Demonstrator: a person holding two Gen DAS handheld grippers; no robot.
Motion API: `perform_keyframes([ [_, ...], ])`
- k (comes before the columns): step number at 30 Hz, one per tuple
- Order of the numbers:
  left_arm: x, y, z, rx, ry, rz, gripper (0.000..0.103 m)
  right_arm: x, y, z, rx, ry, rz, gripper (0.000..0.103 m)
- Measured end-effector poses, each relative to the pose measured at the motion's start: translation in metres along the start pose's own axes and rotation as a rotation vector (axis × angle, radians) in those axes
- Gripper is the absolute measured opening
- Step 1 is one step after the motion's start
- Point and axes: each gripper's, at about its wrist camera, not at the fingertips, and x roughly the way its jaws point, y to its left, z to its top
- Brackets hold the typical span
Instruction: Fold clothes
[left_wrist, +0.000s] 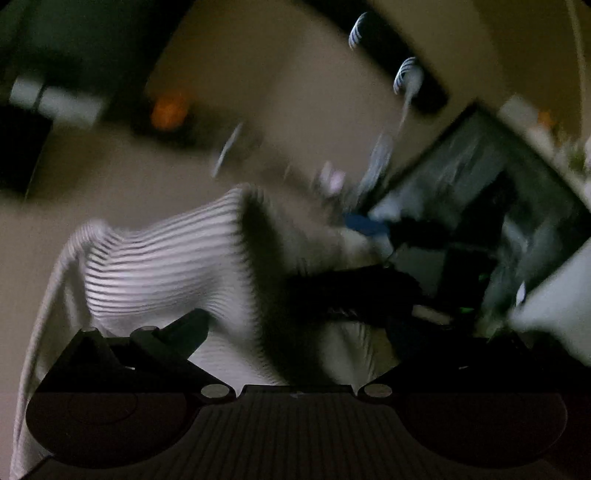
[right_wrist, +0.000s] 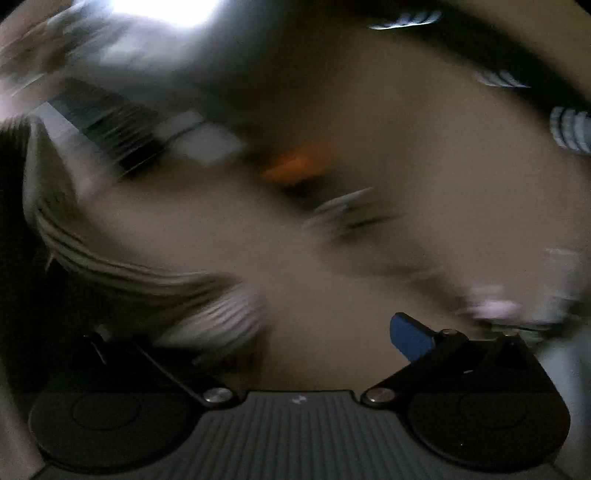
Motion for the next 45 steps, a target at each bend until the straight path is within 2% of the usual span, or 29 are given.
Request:
perform_keyframes([
  [1,-0.004,-0.003,0.004,-0.006,-0.021,-0.016,0.103,-0.002,-0.014,0.01,0.084,-0.023,-0.055,0.103],
  [3,-0.013,-0.01,0.013,-0.016,-0.061,-0.045,0.103,-0.01,-0.036,0.019,0.189,-0.04,-0.034,0.103],
  [6,-0.003,-0.01,0.023,0.013,-0.042,0.079,0.103,-0.029,-0.052,0.013,0.229,-0.066,-0.073,0.103],
  [7,0.0,-0.008,0.023,0.012,-0.03,0.1,0.103,-0.037,-0.054,0.007,0.214,-0.07,-0.048,0.103],
  [9,0.007,-0.005,0.022,0.004,-0.007,0.119,0.103,-0.051,-0.051,-0.005,0.168,-0.062,0.082,0.103],
  [10,0.01,-0.005,0.021,0.005,0.001,0.128,0.103,-0.055,-0.044,-0.013,0.137,-0.037,0.159,0.103],
  [13,0.02,-0.003,0.018,0.009,0.022,0.164,0.103,-0.06,-0.011,-0.037,0.094,0.03,0.298,0.103],
  [14,0.022,-0.002,0.019,0.012,0.029,0.18,0.103,-0.061,0.003,-0.045,0.075,0.053,0.336,0.103],
  [16,0.027,0.001,0.017,0.016,0.043,0.205,0.103,-0.057,0.037,-0.058,0.0,0.085,0.339,0.103],
  [18,0.03,0.003,0.014,0.02,0.06,0.221,0.103,-0.045,0.063,-0.067,-0.135,0.109,0.261,0.103],
  [20,0.03,0.007,0.012,0.017,0.073,0.228,0.103,-0.031,0.071,-0.071,-0.321,0.093,0.099,0.103],
  [21,0.03,0.01,0.011,0.014,0.078,0.231,0.103,-0.023,0.061,-0.07,-0.375,0.075,-0.019,0.103],
  [23,0.03,0.014,0.011,0.01,0.079,0.228,0.103,-0.008,0.015,-0.055,-0.29,0.046,-0.262,0.103],
  [25,0.031,0.015,0.009,0.006,0.086,0.212,0.103,-0.007,-0.043,-0.028,-0.044,0.006,-0.506,0.103],
  [26,0.035,0.016,0.008,0.017,0.093,0.193,0.103,-0.014,-0.062,-0.02,0.061,-0.016,-0.526,0.103],
  [28,0.046,0.016,0.001,0.065,0.114,0.166,0.103,-0.031,-0.09,-0.01,0.26,-0.062,-0.435,0.103],
  [29,0.054,0.018,-0.005,0.081,0.133,0.161,0.103,-0.034,-0.096,-0.01,0.316,-0.058,-0.349,0.103],
  [32,0.072,0.024,-0.021,0.106,0.186,0.153,0.103,-0.03,-0.091,-0.029,0.415,0.041,-0.007,0.103],
  [34,0.079,0.03,-0.03,0.096,0.211,0.155,0.103,-0.021,-0.077,-0.05,0.484,0.11,0.176,0.103],
  [36,0.074,0.029,-0.037,0.112,0.209,0.15,0.103,-0.017,-0.057,-0.07,0.529,0.169,0.322,0.103],
  [40,0.063,0.028,-0.052,0.145,0.206,0.139,0.103,0.007,-0.035,-0.094,0.624,0.253,0.429,0.103],
  [42,0.058,0.027,-0.059,0.161,0.206,0.134,0.103,0.001,-0.039,-0.1,0.635,0.233,0.412,0.103],
  [45,0.042,0.015,-0.078,0.172,0.253,0.088,0.103,-0.016,-0.039,-0.109,0.612,0.264,0.404,0.103],
])
